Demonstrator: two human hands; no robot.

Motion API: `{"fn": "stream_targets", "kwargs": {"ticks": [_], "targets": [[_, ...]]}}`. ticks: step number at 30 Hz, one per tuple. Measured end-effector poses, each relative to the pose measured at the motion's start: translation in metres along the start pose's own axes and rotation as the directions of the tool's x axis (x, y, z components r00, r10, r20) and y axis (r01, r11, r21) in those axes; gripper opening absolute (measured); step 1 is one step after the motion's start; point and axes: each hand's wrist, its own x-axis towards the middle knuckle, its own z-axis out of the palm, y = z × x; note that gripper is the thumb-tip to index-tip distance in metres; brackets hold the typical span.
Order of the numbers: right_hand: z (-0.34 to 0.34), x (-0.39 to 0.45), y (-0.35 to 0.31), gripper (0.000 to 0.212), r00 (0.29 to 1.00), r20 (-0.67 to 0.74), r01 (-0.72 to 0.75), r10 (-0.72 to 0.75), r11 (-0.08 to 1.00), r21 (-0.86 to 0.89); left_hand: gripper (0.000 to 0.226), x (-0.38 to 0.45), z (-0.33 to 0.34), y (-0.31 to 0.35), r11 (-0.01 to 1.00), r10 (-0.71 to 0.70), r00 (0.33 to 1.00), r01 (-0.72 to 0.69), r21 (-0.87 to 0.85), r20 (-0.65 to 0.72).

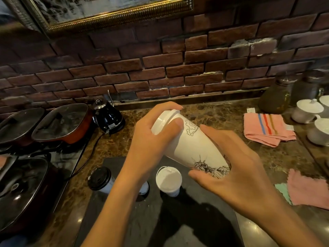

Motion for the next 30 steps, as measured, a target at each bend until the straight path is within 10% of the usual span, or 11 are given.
{"fn": "stream_targets", "kwargs": {"ticks": [4, 7, 11, 14, 17, 20, 30], "targets": [[-0.007, -0.001, -0.006, 0.077, 0.986, 0.044, -0.168, 0.162, 0.961, 0.219, 0.038, -0.002, -0.001, 0.001, 0.999, -0.015, 0.998, 0.017, -0.036, 0.057], [-0.011, 0.004, -0.008, 0.048, 0.93, 0.277, -0.369, 0.244, 0.609, 0.702, 0.04, -0.004, -0.002, 0.007, 0.999, 0.025, 0.996, -0.023, -0.03, 0.08], [-0.011, 0.004, -0.007, 0.051, 0.841, 0.489, -0.537, 0.231, 0.255, 0.804, 0.038, -0.006, -0.001, 0.013, 0.997, 0.068, 0.994, -0.07, 0.022, 0.087], [-0.01, 0.003, -0.013, 0.057, 0.899, 0.303, -0.438, 0.317, 0.63, 0.641, 0.033, 0.0, -0.003, 0.013, 0.998, 0.063, 0.997, -0.063, 0.016, 0.054], [-0.004, -0.001, -0.015, 0.082, 0.997, 0.019, -0.076, 0.076, 0.997, 0.028, 0.03, 0.003, -0.006, 0.014, 0.999, 0.047, 0.998, -0.048, 0.009, 0.038], [0.0, -0.006, -0.011, 0.089, 1.0, -0.001, 0.005, -0.005, 0.998, -0.06, 0.035, 0.002, -0.007, 0.017, 0.999, 0.047, 0.995, -0.048, 0.005, 0.084], [-0.014, -0.001, -0.021, 0.053, 0.95, 0.246, -0.312, 0.192, 0.598, 0.738, 0.035, -0.006, -0.003, 0.015, 0.999, 0.027, 0.996, -0.024, -0.041, 0.09]]}}
